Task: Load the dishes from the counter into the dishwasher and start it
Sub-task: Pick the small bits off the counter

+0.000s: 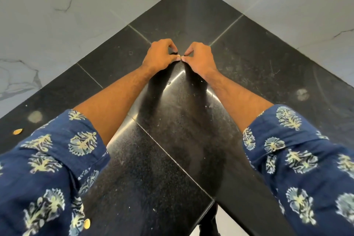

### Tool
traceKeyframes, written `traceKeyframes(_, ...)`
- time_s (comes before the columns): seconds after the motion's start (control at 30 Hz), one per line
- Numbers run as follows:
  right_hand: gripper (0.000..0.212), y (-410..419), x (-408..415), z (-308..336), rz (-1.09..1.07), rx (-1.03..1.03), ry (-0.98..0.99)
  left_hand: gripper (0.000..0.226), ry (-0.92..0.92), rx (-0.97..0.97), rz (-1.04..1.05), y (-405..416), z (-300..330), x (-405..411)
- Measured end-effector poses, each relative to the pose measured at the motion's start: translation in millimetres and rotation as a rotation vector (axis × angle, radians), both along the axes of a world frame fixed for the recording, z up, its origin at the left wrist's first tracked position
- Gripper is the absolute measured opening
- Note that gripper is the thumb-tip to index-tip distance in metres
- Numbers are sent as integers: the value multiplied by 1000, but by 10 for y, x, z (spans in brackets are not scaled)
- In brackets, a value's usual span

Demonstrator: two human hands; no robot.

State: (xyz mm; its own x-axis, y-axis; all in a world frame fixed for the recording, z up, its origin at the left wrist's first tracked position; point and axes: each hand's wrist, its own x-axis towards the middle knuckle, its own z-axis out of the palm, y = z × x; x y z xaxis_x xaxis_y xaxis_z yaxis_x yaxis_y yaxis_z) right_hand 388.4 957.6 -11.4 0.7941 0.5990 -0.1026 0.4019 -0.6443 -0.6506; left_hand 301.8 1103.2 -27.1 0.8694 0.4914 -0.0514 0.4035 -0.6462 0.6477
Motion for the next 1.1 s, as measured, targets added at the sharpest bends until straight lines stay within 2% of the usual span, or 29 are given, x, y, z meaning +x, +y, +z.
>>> traceKeyframes(0.13,7,-77,-1,42,58,-58,-77,26,-1,37,-41,-2,12,14)
traceKeyframes(0.2,9,-154,-11,114,30,-52,3,23,9,77,-86,-7,45,30)
traceKeyframes(0.27,8,-262,-54,187,-117,84,270,19,55,145,-153,-13,94,48)
traceKeyframes(0.37,17,-517,-160,284,-391,538,929,13,143,243,-245,-18,155,88)
traceKeyframes(0.4,19,-621,-209,292,-423,634,1075,13,171,262,-262,-34,175,102)
traceKeyframes(0.5,18,-912,-410,310,-417,739,1318,16,272,287,-283,-71,222,131)
traceKeyframes(0.6,13,-1109,-620,301,-390,824,1443,20,392,250,-287,-99,259,128)
traceKeyframes(0.7,18,-1257,-805,287,-387,845,1489,26,494,284,-288,-141,279,72)
traceKeyframes(0.8,20,-1395,-977,271,-389,840,1508,24,475,335,-288,-188,255,-28)
traceKeyframes(0.87,20,-1488,-1075,262,-390,846,1519,25,400,297,-265,-226,234,-134)
traceKeyframes(0.93,23,-1573,-1162,265,-390,849,1532,22,193,57,-137,-357,246,-293)
traceKeyframes(1.0,25,-1644,-1246,270,-390,853,1539,16,-111,-483,75,-652,318,-510)
traceKeyframes(1.07,24,-1706,-1355,289,-384,857,1551,21,-370,-1086,258,-1004,396,-829)
traceKeyframes(1.1,24,-1728,-1420,305,-380,859,1563,24,-460,-1309,312,-1173,418,-1026)
